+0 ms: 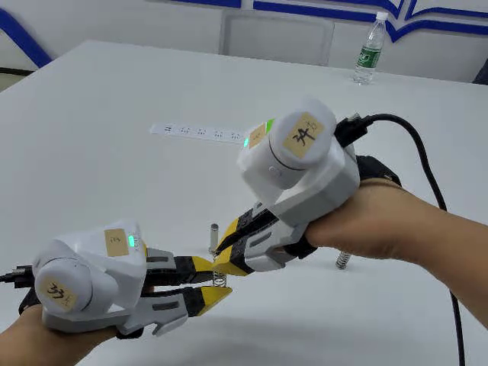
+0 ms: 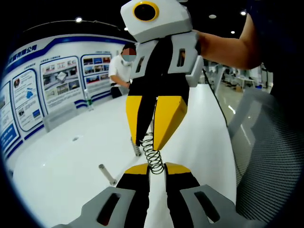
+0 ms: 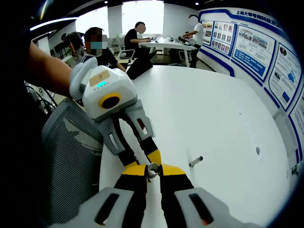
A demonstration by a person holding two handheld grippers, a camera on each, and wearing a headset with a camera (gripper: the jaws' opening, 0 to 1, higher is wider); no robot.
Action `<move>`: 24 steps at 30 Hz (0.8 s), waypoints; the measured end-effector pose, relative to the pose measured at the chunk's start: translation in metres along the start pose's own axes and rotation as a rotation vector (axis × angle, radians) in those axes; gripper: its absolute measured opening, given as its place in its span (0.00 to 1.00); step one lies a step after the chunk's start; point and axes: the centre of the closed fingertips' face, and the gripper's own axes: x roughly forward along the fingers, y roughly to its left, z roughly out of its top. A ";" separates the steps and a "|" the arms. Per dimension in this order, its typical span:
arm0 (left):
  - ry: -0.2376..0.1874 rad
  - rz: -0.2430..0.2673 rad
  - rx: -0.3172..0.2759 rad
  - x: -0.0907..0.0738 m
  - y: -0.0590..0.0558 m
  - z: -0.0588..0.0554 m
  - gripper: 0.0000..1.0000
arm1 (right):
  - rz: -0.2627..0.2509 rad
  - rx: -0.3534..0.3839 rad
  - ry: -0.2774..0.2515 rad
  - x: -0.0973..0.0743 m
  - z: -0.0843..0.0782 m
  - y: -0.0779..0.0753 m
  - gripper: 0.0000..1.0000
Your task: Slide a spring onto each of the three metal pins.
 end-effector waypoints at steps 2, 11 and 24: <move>-0.006 0.006 -0.018 0.000 0.002 0.001 0.14 | 0.000 -0.004 0.006 0.000 0.000 0.000 0.11; -0.028 0.032 -0.110 -0.008 0.011 0.002 0.30 | -0.010 -0.007 0.008 -0.001 0.002 -0.005 0.11; -0.040 0.120 -0.195 -0.024 0.028 -0.006 0.49 | -0.065 0.009 -0.009 -0.006 0.004 -0.025 0.11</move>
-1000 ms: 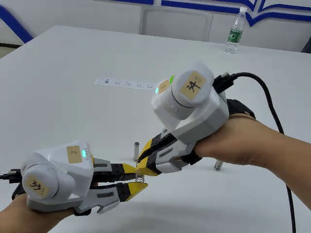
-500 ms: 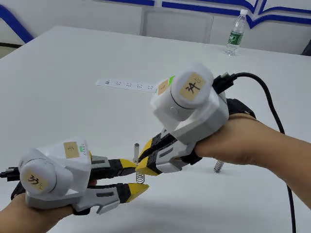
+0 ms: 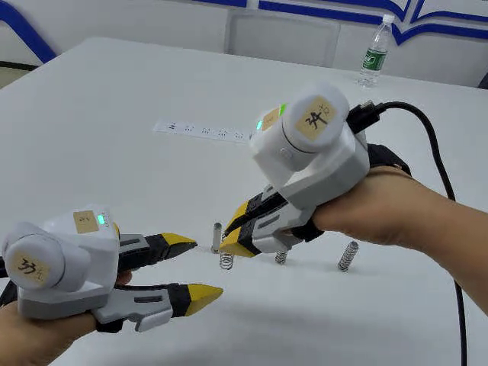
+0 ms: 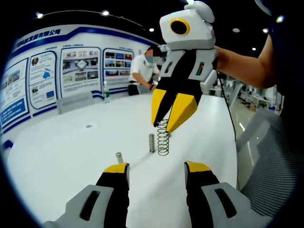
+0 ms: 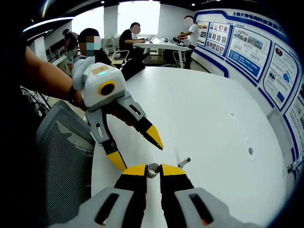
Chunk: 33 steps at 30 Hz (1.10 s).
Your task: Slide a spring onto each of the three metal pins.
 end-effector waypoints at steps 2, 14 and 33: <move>-0.005 0.011 -0.009 -0.002 0.002 0.000 0.50 | -0.006 0.003 -0.008 0.000 0.001 -0.003 0.11; -0.004 0.049 -0.035 -0.008 0.007 -0.003 0.60 | -0.097 0.032 -0.062 0.003 0.013 -0.037 0.11; 0.004 0.064 -0.045 -0.009 0.011 -0.006 0.65 | -0.126 0.097 -0.045 0.038 0.002 -0.073 0.11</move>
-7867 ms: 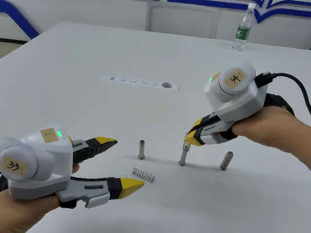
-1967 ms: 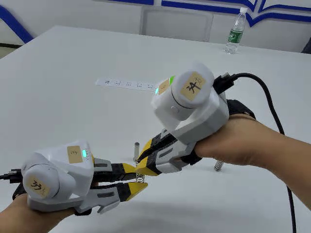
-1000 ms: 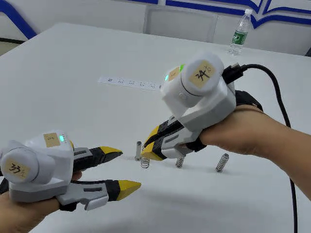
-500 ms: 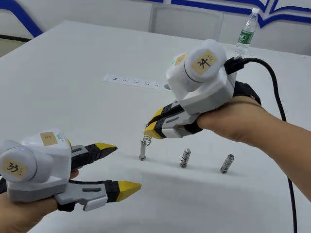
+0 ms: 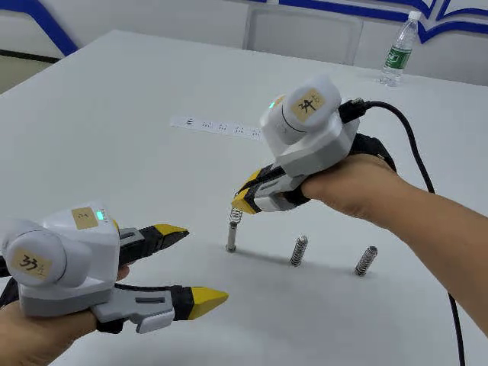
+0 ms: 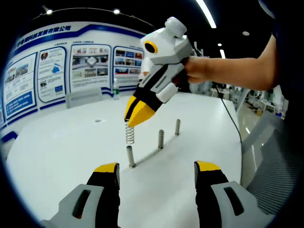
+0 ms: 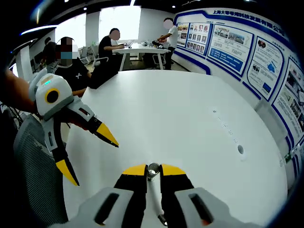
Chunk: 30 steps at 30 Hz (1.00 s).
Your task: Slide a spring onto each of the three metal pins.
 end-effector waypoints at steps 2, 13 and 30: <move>0.000 0.002 -0.003 -0.001 0.001 0.000 0.65 | 0.000 0.000 0.003 0.002 -0.001 -0.001 0.11; 0.007 0.004 -0.004 -0.002 0.004 -0.002 0.64 | 0.010 0.010 0.023 0.012 -0.007 -0.005 0.11; 0.019 0.003 -0.002 -0.003 0.007 -0.007 0.62 | 0.025 0.031 0.058 0.035 -0.026 -0.004 0.11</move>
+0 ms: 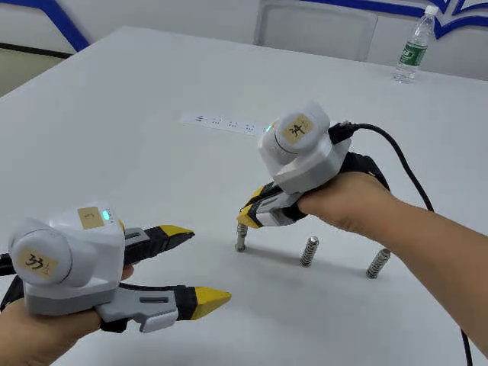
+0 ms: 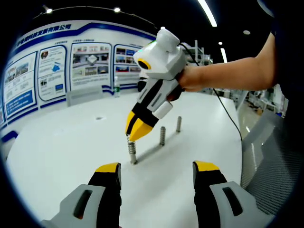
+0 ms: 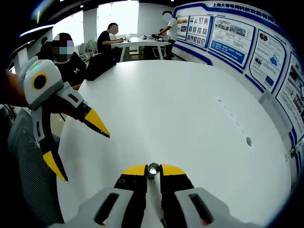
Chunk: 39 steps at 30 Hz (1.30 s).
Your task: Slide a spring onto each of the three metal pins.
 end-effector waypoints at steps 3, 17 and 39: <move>0.000 0.000 -0.001 0.000 0.001 0.000 0.62 | 0.004 0.001 0.004 0.003 -0.003 0.002 0.11; 0.004 0.003 -0.003 0.001 0.002 0.000 0.62 | 0.025 -0.028 0.044 0.017 -0.012 0.014 0.12; -0.003 0.009 0.006 0.003 0.002 0.005 0.63 | -0.001 -0.052 0.005 0.000 -0.012 0.009 0.21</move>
